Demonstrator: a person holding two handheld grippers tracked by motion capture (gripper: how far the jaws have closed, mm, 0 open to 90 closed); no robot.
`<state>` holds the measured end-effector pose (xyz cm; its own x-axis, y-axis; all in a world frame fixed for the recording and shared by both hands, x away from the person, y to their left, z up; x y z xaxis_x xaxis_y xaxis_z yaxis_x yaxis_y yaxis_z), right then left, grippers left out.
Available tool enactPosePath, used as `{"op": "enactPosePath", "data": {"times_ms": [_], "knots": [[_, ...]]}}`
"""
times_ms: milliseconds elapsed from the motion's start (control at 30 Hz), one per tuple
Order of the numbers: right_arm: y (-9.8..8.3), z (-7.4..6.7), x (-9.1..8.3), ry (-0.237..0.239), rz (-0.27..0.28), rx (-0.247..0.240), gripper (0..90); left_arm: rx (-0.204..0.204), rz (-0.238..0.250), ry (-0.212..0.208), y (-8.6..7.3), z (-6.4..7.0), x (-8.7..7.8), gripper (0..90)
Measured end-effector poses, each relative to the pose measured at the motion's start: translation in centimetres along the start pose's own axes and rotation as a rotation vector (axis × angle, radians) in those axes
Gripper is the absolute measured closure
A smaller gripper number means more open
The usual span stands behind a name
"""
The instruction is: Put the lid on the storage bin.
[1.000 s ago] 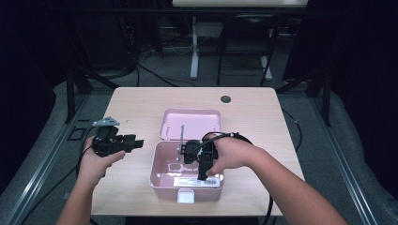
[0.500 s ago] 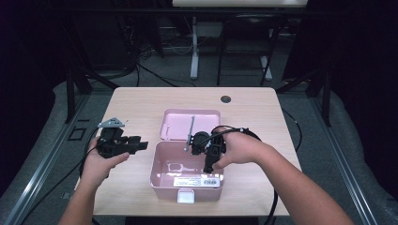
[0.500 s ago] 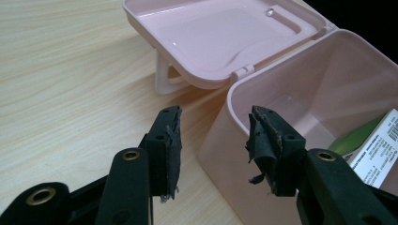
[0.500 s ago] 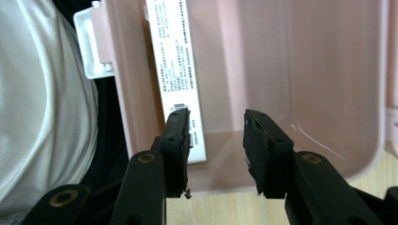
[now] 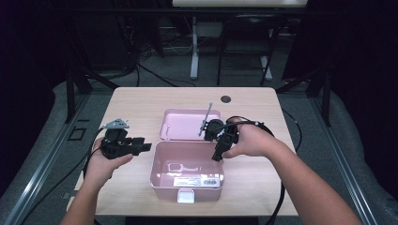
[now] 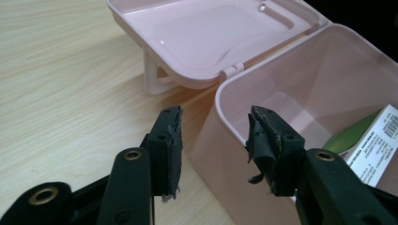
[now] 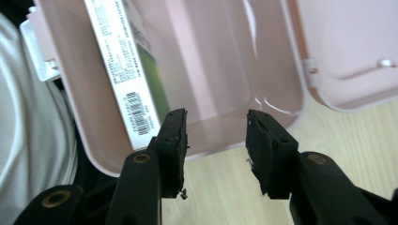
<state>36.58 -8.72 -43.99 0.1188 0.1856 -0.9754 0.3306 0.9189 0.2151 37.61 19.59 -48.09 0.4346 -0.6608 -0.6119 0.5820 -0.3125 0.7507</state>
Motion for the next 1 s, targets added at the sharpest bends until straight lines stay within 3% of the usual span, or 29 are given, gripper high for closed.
{"op": "enactPosePath", "data": {"times_ms": [500, 633, 833, 1000], "knots": [[-1.4, 1.8, -0.8, -0.041, 0.036, 0.084, 56.9, 0.010, -0.012, -0.010, 0.0, 0.4, 0.3, 55.9], [-1.5, 2.1, -0.7, -0.042, 0.072, 0.127, 56.9, 0.016, -0.012, -0.002, -0.1, 0.3, 0.4, 56.8], [-1.5, 2.8, -0.3, -0.098, 0.091, 0.179, 56.6, 0.018, -0.015, -0.002, -0.1, 0.5, 0.7, 58.7], [-1.5, 3.6, -0.3, -0.123, 0.140, 0.249, 56.6, 0.037, -0.019, 0.001, -0.2, 0.7, 0.9, 62.6]]}}
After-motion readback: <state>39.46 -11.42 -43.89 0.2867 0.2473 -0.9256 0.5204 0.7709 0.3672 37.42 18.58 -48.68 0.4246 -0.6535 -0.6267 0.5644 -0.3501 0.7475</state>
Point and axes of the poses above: each handheld gripper's, and its own axes: x roughly forward along the jaws, y roughly out of its top, z roughly to its right, the point moved 5 cm from there along x, roughly forward along the jaws, and after that the axes turned 3 degrees about -y, right-handed, at the moved point
